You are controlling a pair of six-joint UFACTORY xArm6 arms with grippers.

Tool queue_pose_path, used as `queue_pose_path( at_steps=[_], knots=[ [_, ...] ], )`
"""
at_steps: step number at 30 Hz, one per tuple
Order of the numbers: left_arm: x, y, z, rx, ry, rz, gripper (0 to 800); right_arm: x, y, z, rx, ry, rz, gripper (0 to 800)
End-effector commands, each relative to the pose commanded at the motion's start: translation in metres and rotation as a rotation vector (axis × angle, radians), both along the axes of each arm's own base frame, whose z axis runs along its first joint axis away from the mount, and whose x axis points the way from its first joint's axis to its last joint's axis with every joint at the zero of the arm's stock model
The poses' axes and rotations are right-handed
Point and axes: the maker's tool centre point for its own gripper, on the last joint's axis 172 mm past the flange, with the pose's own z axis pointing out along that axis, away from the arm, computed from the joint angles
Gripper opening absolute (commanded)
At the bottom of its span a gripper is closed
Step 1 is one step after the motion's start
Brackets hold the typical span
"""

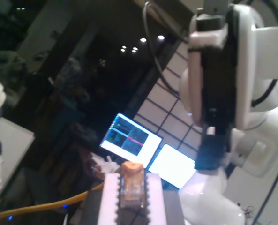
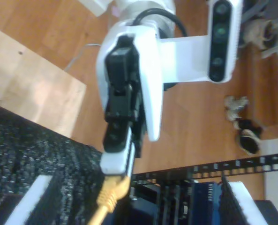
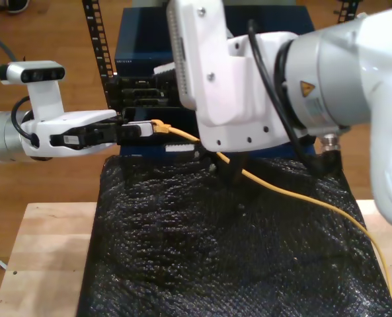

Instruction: Grab the cable and plug it in

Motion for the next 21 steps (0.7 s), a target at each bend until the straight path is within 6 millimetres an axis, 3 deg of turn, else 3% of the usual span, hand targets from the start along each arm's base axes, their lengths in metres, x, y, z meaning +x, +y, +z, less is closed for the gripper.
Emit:
queue_pose_path(
  at_steps=[6,14,21],
  knots=[
    [0.0,0.004,0.008,-0.046,0.003,-0.014,2,-0.003,-0.001,0.0,0.001,-0.007,0.005,755],
    [-0.007,0.007,0.019,-0.095,0.003,-0.042,2,-0.015,0.019,0.002,0.023,-0.049,0.039,736],
    [-0.011,0.009,0.023,-0.105,0.008,-0.06,2,-0.014,0.02,0.0,0.023,-0.05,0.037,711]
  ],
)
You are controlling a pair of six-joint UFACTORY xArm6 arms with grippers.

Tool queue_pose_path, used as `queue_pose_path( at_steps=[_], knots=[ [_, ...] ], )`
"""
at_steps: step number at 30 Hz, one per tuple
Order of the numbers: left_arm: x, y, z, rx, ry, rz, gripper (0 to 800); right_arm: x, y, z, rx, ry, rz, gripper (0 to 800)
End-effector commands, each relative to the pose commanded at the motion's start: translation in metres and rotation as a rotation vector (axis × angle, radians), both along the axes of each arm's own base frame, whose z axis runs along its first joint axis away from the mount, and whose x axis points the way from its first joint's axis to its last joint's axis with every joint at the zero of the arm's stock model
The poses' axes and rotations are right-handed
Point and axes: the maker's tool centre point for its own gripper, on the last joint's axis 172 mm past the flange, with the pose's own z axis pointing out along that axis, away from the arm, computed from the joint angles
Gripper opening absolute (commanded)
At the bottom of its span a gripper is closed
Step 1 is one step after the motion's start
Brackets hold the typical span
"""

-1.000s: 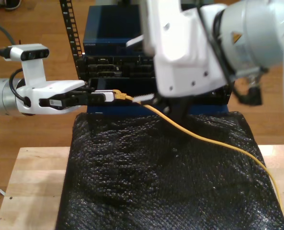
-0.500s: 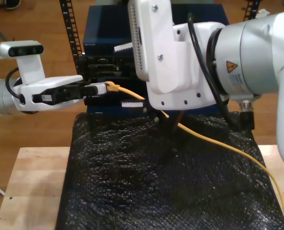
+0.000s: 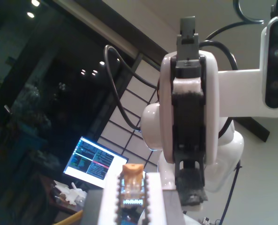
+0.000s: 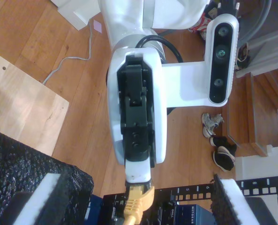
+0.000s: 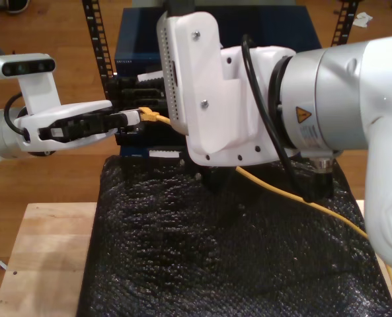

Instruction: Grab the cable and plug it in

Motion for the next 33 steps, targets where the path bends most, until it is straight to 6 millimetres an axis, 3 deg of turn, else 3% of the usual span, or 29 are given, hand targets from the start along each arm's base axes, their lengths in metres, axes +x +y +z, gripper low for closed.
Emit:
queue_pose_path(
  at_steps=[20,33],
  knots=[
    [-0.014,0.003,0.009,-0.031,0.016,-0.064,3,0.009,-0.002,0.001,0.02,-0.027,-0.031,587],
    [-0.009,0.004,0.001,-0.009,0.128,-0.108,7,0.011,0.002,-0.014,-0.007,-0.014,-0.024,581]
  ],
)
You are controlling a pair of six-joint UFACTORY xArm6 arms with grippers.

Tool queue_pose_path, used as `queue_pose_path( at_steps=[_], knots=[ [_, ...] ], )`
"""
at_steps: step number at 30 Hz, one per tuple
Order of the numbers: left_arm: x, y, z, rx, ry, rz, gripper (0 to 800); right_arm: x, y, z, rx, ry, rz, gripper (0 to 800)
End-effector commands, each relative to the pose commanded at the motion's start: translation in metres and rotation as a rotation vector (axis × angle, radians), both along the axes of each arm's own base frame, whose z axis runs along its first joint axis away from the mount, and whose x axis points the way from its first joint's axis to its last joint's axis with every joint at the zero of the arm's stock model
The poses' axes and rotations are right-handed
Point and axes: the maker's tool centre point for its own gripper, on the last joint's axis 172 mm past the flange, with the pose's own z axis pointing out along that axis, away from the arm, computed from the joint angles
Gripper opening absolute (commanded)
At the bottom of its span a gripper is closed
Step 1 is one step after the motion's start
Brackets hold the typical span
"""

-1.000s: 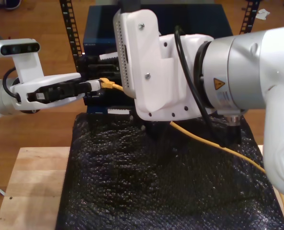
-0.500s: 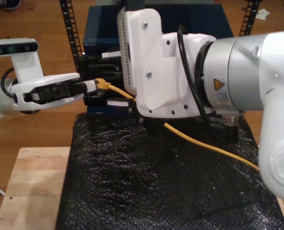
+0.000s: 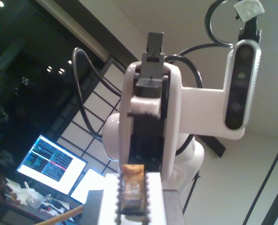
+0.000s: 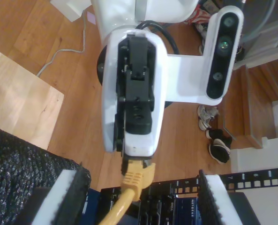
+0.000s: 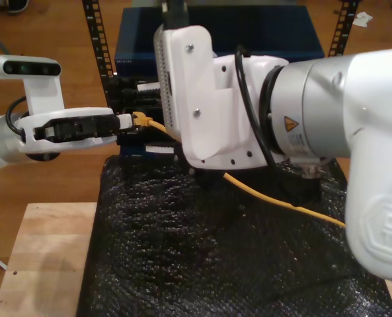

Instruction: Grab the cable and plug it in

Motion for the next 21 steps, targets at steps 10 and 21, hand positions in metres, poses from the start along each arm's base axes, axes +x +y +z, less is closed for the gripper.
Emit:
queue_pose_path(
  at_steps=[10,21],
  knots=[
    [0.0004,0.0001,-0.0004,-0.001,0.005,0.0,7,0.0004,-0.0002,-0.0002,0.002,0.001,-0.003,423],
    [-0.0014,0.0007,0.0007,-0.006,0.003,-0.006,7,0.0042,-0.0016,-0.002,0.012,-0.007,-0.018,343]
  ],
)
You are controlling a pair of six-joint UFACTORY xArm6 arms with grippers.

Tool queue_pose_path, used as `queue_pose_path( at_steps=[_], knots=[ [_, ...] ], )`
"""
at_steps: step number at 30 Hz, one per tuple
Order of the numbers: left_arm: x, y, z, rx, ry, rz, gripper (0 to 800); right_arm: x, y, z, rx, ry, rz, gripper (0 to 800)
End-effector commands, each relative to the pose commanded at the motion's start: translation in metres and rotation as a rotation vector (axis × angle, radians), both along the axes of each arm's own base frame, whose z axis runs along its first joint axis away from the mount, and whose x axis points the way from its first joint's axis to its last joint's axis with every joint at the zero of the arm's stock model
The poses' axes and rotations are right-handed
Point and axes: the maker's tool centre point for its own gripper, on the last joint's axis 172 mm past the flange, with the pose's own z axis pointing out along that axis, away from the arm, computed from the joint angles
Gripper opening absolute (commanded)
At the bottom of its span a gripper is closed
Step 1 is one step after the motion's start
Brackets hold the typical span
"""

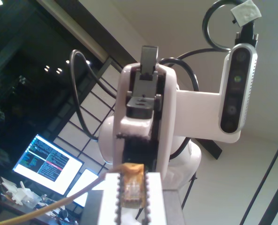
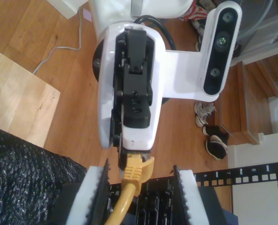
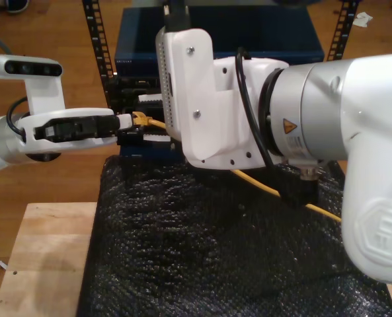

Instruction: Grab the cable and plug it in

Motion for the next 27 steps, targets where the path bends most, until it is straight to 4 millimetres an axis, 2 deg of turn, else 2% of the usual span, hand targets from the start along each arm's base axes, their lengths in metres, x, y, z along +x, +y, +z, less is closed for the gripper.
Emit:
queue_pose_path(
  at_steps=[5,9,15,27],
  knots=[
    [0.0,0.0,0.001,-0.001,-0.002,0.001,7,0.0,0.0,0.0,0.001,0.001,-0.001,332],
    [0.0,0.0,0.0,0.0,0.0,0.0,8,-0.012,0.012,-0.001,-0.001,0.003,0.036,326],
    [0.0,0.0,0.0,0.0,0.0,0.0,9,-0.012,0.014,-0.004,-0.004,0.008,0.037,320],
    [-0.004,0.002,0.003,-0.012,-0.004,-0.013,9,-0.007,0.013,0.002,0.011,-0.016,0.021,333]
  ],
)
